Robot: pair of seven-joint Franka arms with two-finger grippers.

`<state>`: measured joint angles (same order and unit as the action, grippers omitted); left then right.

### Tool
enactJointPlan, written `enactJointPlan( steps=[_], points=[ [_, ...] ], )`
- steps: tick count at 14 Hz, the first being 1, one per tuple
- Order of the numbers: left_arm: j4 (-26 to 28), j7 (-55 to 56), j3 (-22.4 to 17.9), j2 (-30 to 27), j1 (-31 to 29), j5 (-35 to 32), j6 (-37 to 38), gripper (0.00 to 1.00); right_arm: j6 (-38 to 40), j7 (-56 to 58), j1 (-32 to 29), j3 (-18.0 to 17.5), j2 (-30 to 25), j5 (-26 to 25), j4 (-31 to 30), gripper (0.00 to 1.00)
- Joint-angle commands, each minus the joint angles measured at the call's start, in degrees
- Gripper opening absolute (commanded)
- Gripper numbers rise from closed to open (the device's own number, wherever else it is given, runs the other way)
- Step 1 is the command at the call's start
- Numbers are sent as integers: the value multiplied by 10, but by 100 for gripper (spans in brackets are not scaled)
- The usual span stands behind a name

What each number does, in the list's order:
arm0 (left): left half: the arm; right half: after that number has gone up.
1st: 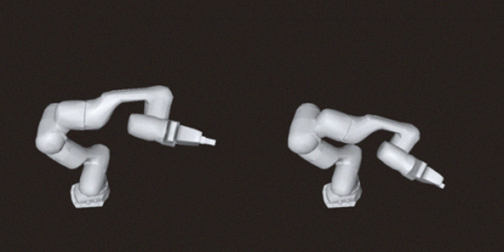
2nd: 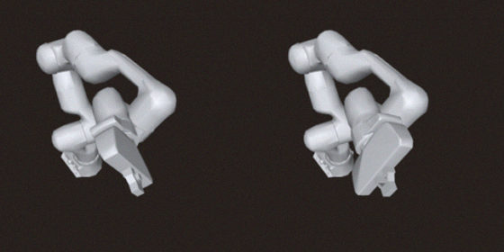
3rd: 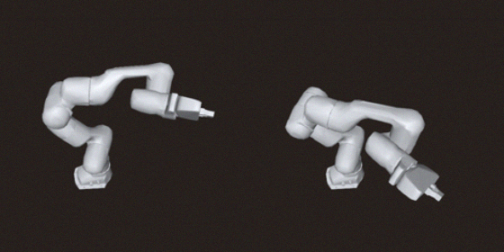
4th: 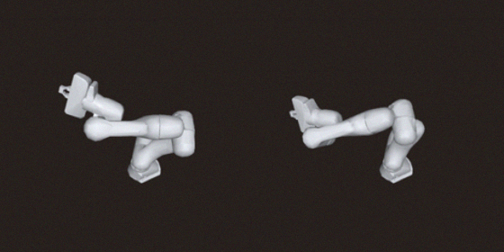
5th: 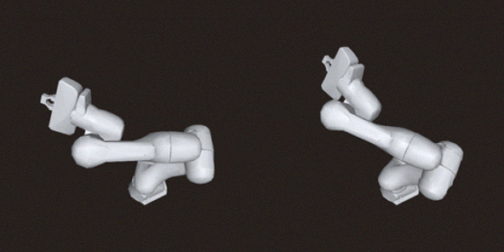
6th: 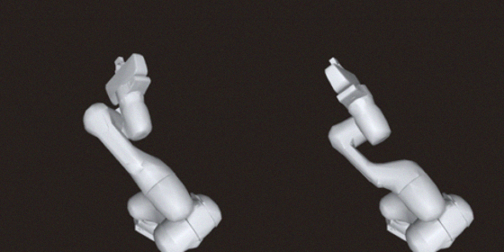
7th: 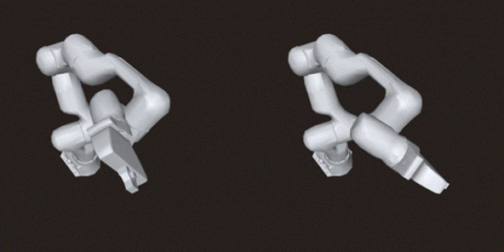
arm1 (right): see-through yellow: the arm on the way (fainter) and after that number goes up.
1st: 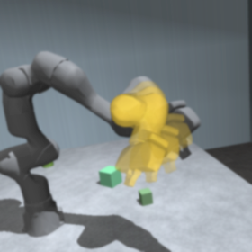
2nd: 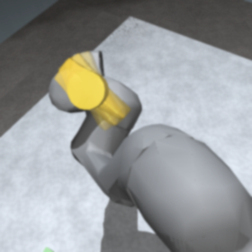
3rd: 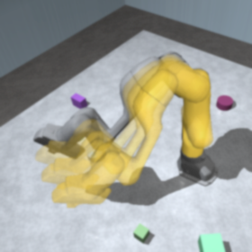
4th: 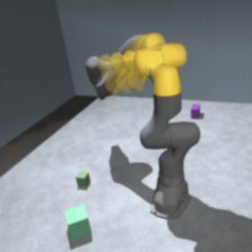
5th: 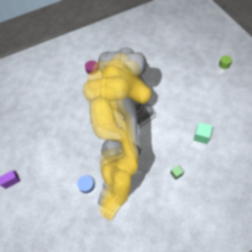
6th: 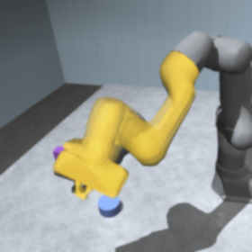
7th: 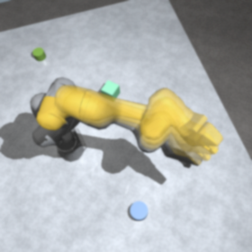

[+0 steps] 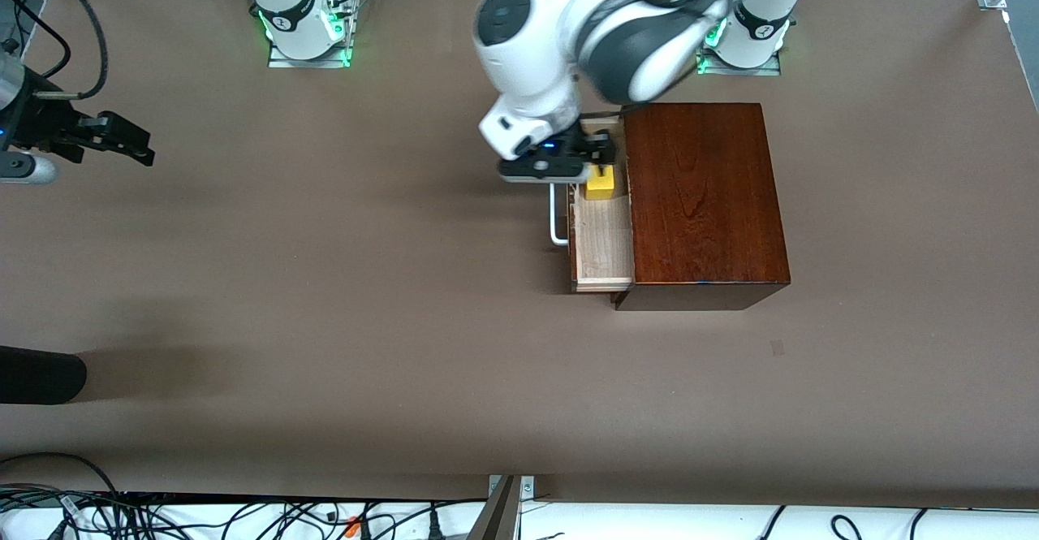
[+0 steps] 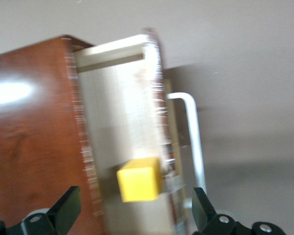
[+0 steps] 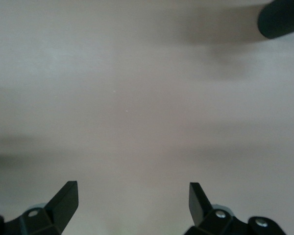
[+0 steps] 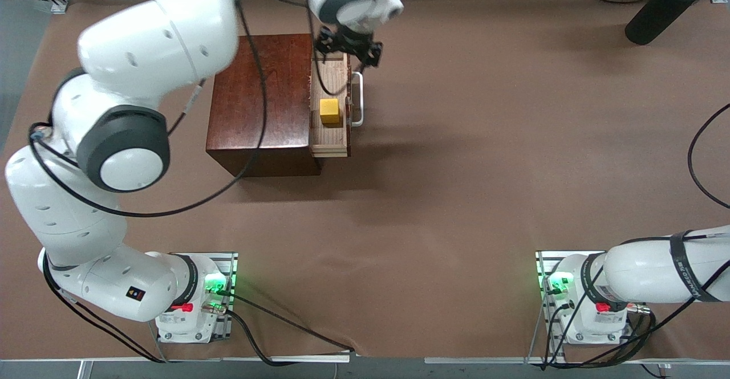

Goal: Open drawer, take yellow block, close drawer

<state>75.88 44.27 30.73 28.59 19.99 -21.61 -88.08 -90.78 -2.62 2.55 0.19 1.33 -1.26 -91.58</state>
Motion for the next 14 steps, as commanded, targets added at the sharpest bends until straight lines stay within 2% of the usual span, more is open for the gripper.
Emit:
enactJointPlan(
  steps=[1,7,9,11,12,14],
  points=[
    [-8,-97,7,-41,-91,71,32,100,10,-80,9,-49,-11,3,14,100],
    [-8,-293,7,-93,-257,111,80,100,7,-403,11,-221,-7,4,27,100],
    [-8,-371,7,-103,-303,128,85,100,-6,-549,21,-265,16,40,29,100],
    [-6,-408,5,-114,-348,159,86,100,-60,-691,52,-284,45,59,32,100],
    [7,-428,-5,-133,-352,177,86,100,-88,-767,81,-286,62,58,32,100],
    [40,-464,-70,-174,-330,197,80,100,-133,-898,131,-285,99,53,37,100]
  ],
)
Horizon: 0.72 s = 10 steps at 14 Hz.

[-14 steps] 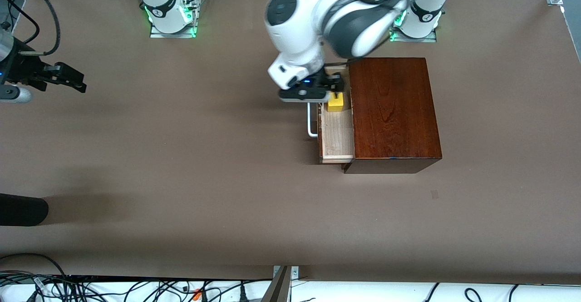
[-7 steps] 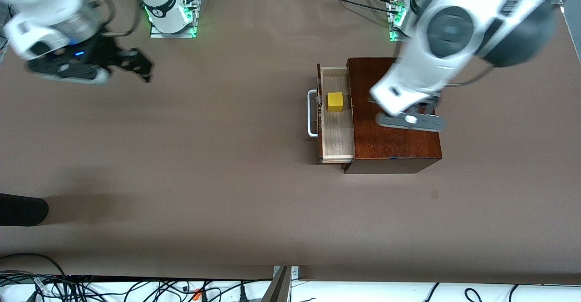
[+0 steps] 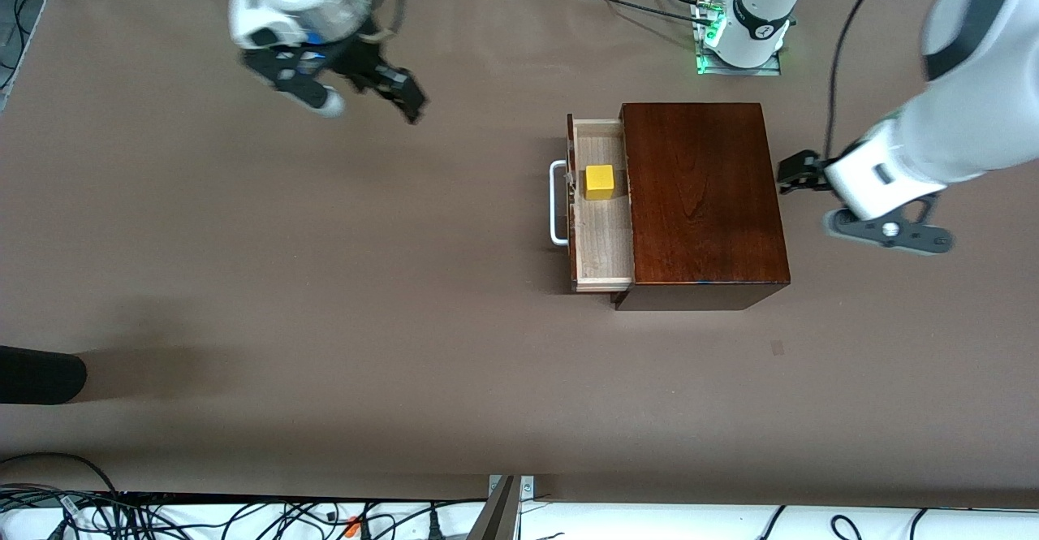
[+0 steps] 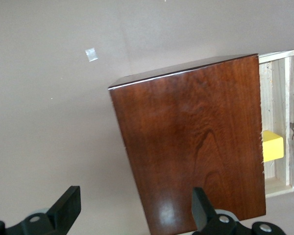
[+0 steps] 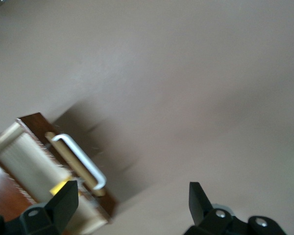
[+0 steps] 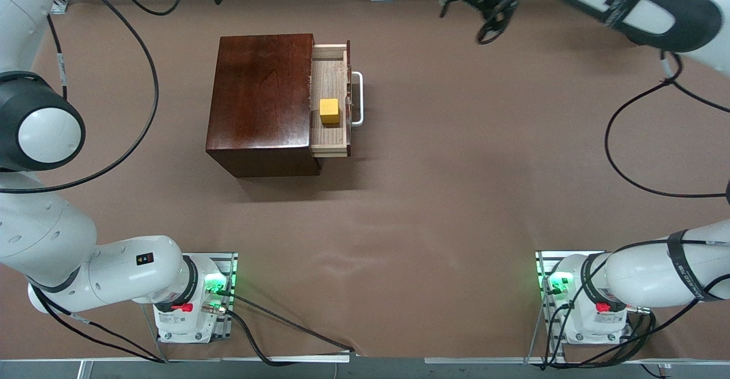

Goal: Open drawer, take yellow block, close drawer

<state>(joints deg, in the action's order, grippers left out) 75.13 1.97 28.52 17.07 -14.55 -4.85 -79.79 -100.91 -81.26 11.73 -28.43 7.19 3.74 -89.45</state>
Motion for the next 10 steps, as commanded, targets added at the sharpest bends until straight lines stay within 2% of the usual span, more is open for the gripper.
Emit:
enactJointPlan(
  steps=[1,2,4,7,10],
  points=[
    [66,-63,-98,-77,49,41,-5,100,-52,-179,59,1,60,3,28,100],
    [81,-85,-161,-97,85,56,-8,100,-61,-242,78,1,78,0,45,100],
    [128,-105,-231,-135,125,77,-26,100,-69,-349,107,2,125,0,90,100],
    [213,-99,-275,-206,152,71,-84,100,-92,-498,159,4,195,-35,153,100],
    [239,-62,-281,-226,161,76,-99,100,-140,-626,201,6,249,-81,175,100]
  ],
)
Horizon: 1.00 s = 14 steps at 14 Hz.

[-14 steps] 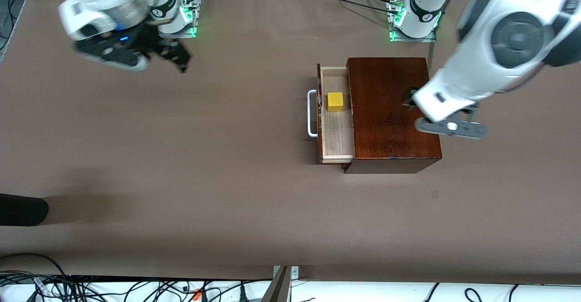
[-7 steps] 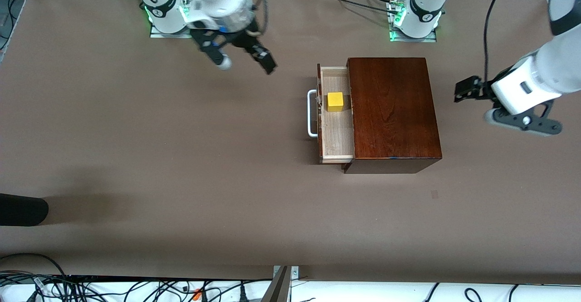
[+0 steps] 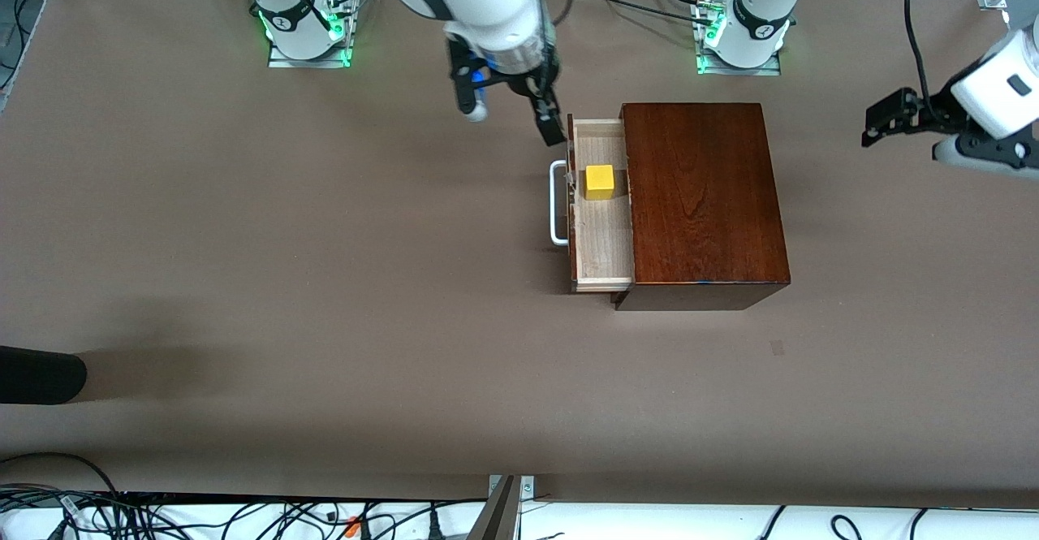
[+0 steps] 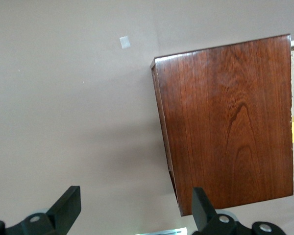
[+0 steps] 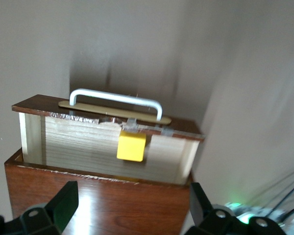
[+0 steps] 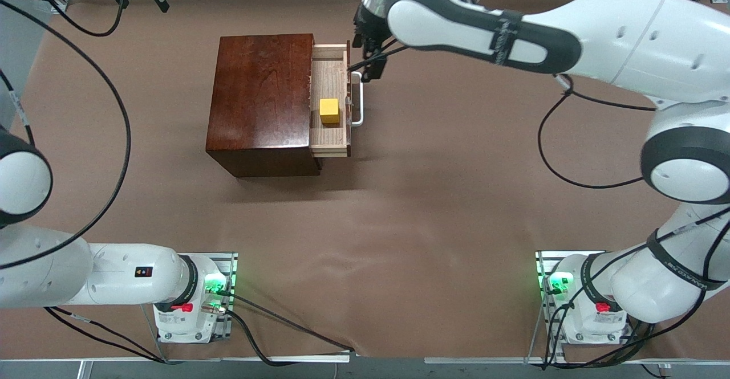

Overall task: Open drawer, take yellow block, close drawer
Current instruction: 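Lower the right gripper over the yellow cube in the drawer, then close the right gripper on the yellow cube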

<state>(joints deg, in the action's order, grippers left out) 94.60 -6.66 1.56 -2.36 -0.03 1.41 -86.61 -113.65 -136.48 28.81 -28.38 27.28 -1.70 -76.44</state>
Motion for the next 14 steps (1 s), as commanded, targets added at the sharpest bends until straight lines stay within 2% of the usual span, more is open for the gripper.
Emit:
enactJointPlan(
  steps=[1,4,7,9,14],
  points=[
    [43,51,-12,-33,17,12,-31,100,-16,-96,38,5,64,-34,51,100],
    [45,93,-13,-35,24,8,-33,100,-31,-117,71,32,96,-42,66,100],
    [45,92,-23,-34,26,6,-32,100,-68,-123,124,95,119,-42,67,100],
    [35,84,-28,-27,27,5,-31,100,-87,-126,147,121,137,-42,67,100],
    [12,84,-23,-12,21,4,-24,100,-124,-126,167,150,160,-48,67,100]
  ],
)
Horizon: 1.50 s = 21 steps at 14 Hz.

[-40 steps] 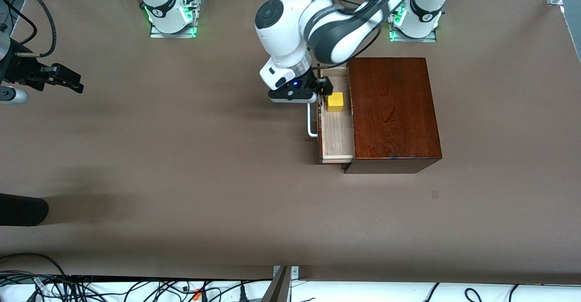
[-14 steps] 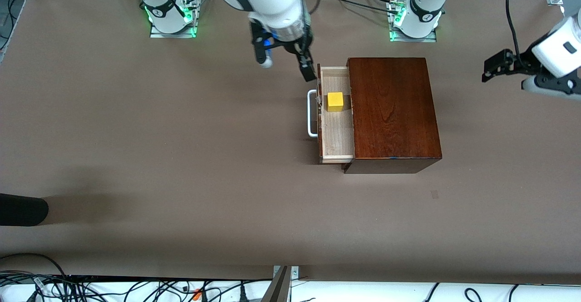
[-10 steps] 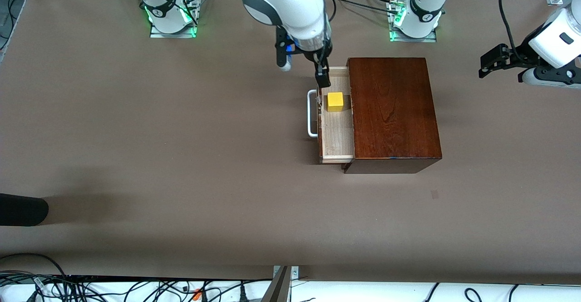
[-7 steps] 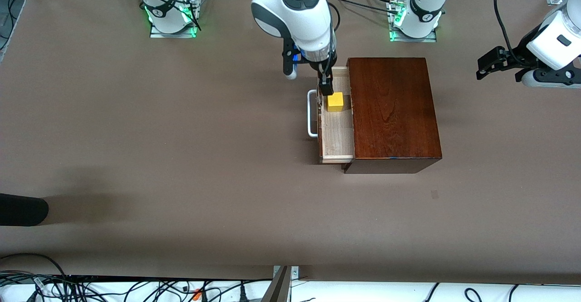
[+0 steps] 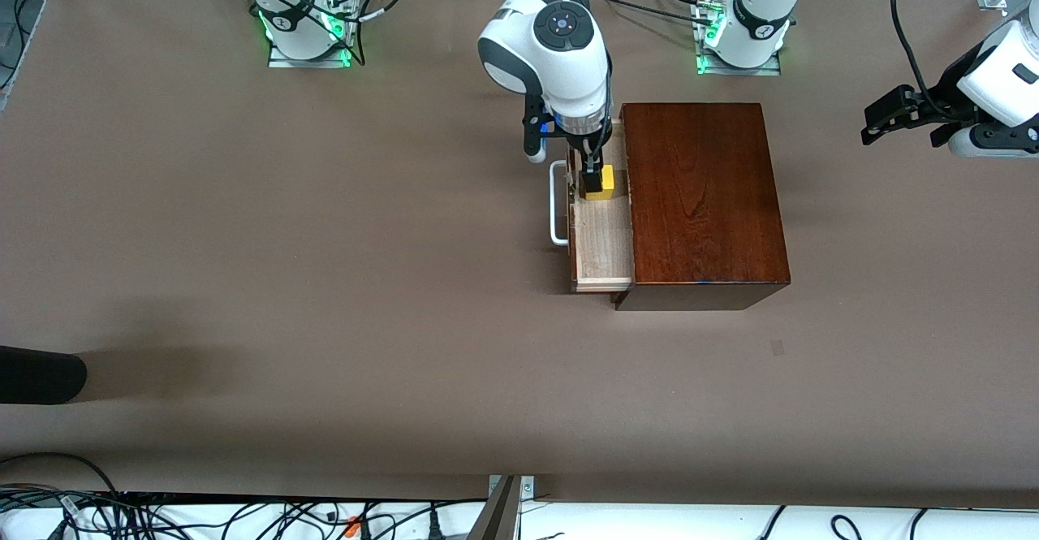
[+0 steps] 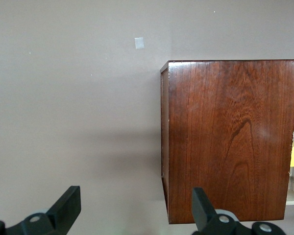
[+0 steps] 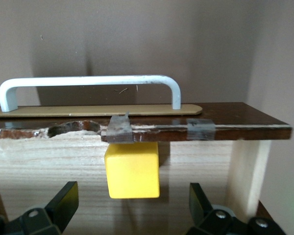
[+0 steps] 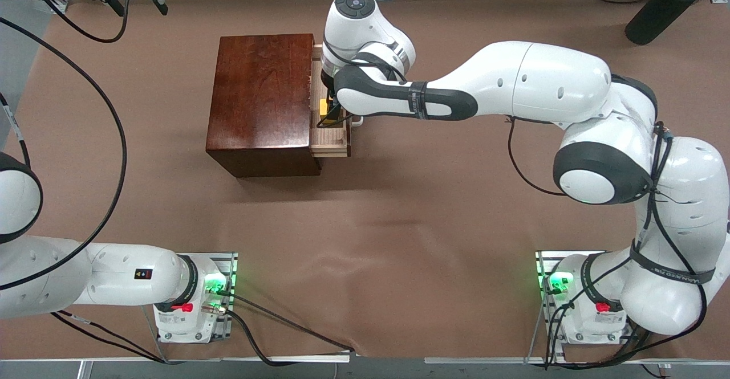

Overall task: Open drawer, take yellow block, close drawer
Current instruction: 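Close the right gripper on the yellow cube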

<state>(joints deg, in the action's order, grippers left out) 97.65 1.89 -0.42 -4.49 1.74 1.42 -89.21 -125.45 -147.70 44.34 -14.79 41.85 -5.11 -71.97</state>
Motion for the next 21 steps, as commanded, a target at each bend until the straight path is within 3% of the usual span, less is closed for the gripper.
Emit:
enactJointPlan(
  steps=[1,10,11,12,13,14,18,21],
  points=[
    [-19,-2,-4,12,4,4,2,100,-8,-14,13,16,17,-17,23,100],
    [-21,-6,-2,13,3,-12,2,100,-36,-14,24,21,49,-17,23,100],
    [-21,-7,-2,13,3,-12,2,100,-38,-14,26,20,54,-17,23,93],
    [-21,-6,-2,13,3,-12,3,100,-40,-13,27,21,54,-17,23,54],
    [-21,-6,-2,13,2,-12,3,100,-40,-12,27,21,54,-20,23,22],
    [-21,-6,-2,13,3,-12,3,100,-39,-11,26,21,51,-20,23,0],
    [-21,-6,-2,12,2,-12,4,100,-4,-8,20,22,32,-15,25,0],
    [-21,-6,-2,12,3,-12,4,100,94,-6,-3,13,14,20,95,0]
  ],
)
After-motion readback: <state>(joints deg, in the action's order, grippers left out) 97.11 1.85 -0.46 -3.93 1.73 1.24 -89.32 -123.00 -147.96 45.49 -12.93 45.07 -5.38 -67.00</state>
